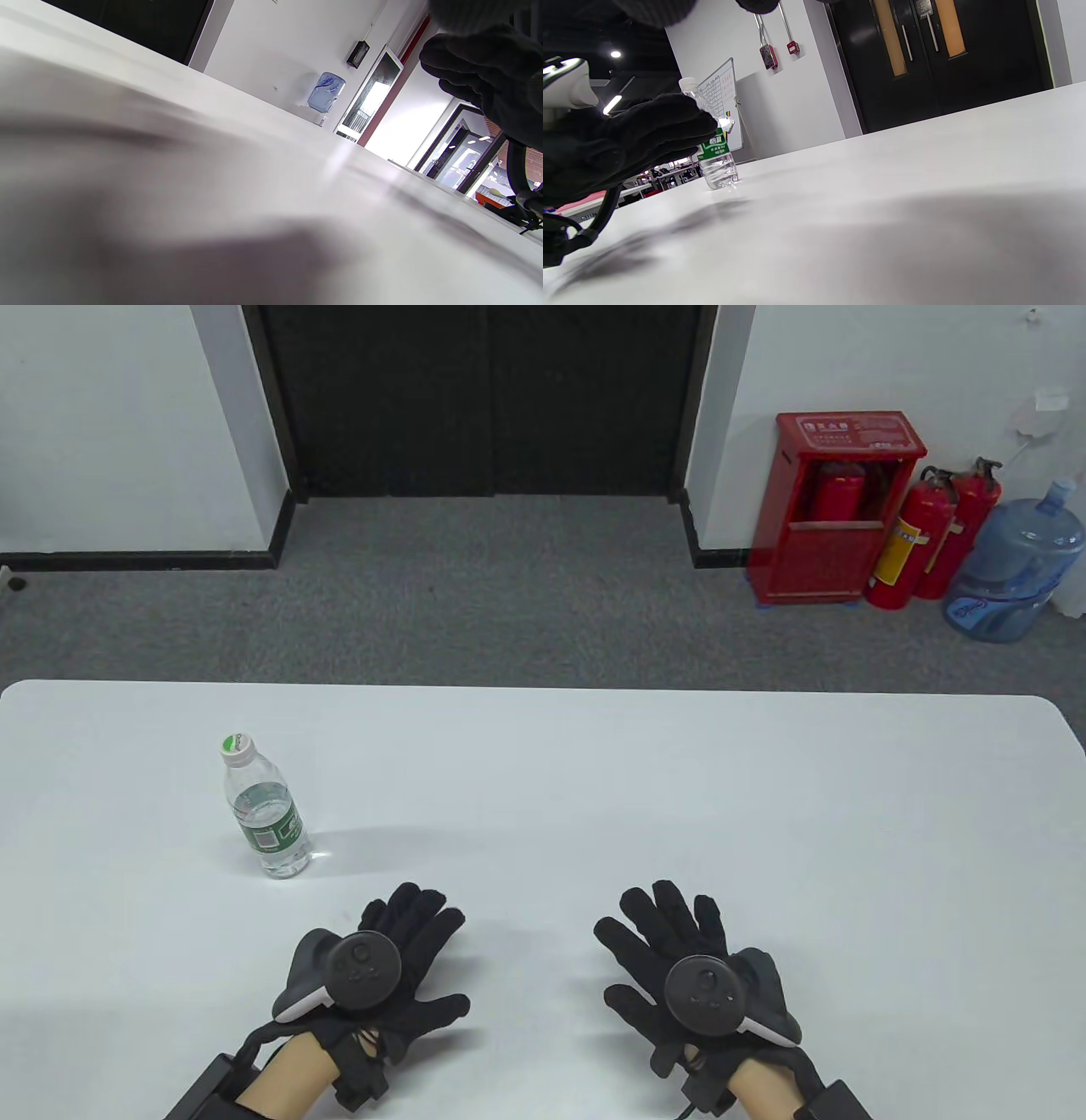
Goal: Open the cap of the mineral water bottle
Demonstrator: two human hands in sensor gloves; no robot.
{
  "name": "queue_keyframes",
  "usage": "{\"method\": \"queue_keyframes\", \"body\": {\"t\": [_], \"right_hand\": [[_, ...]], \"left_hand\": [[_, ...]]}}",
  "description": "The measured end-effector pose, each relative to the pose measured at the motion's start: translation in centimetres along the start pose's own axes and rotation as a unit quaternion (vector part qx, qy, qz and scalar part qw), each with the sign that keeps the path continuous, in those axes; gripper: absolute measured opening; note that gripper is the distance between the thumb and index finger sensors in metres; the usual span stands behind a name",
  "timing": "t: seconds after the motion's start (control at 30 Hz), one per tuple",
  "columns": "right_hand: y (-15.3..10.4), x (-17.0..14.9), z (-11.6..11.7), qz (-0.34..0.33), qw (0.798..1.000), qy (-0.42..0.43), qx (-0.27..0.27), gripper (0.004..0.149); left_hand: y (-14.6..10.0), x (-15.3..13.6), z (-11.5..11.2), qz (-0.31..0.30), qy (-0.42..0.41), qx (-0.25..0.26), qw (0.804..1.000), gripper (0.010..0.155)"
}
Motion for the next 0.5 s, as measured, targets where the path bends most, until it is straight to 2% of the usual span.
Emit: {"method": "queue_keyframes", "body": {"t": [0.13,0.23,0.4,0.5], "right_hand": [[-0.1,0.3,-0.4,-0.005,1.0,0.008,-0.004,0.072],[-0.1,0.5,-0.4,-0.006,1.0,0.008,-0.003,0.072],[-0.1,0.4,-0.3,0.002,1.0,0.001,-0.001,0.072],[-0.2,0.6,-0.7,0.001,1.0,0.005,-0.008,0.071]], "left_hand": [[-0.4,0.1,2.0,-0.007,-0.013,0.026,1.0,0.087],[-1.1,-1.1,5.7,0.0,-0.034,0.075,0.997,0.087],[-2.3,-5.8,9.9,0.041,-0.114,0.111,0.986,0.087],[-4.2,-9.3,13.2,0.062,-0.144,0.19,0.969,0.087]]}}
Point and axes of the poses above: the tracker on the back of each hand, its own x axis roughly to the thumb side, its own y axis roughly from the wrist to the fingertips, z = x × y, the point moved 5 cm from there along y, roughly from the wrist to the fingertips, and after that the axes turned 3 degrees about y, right-handed, at the moved point
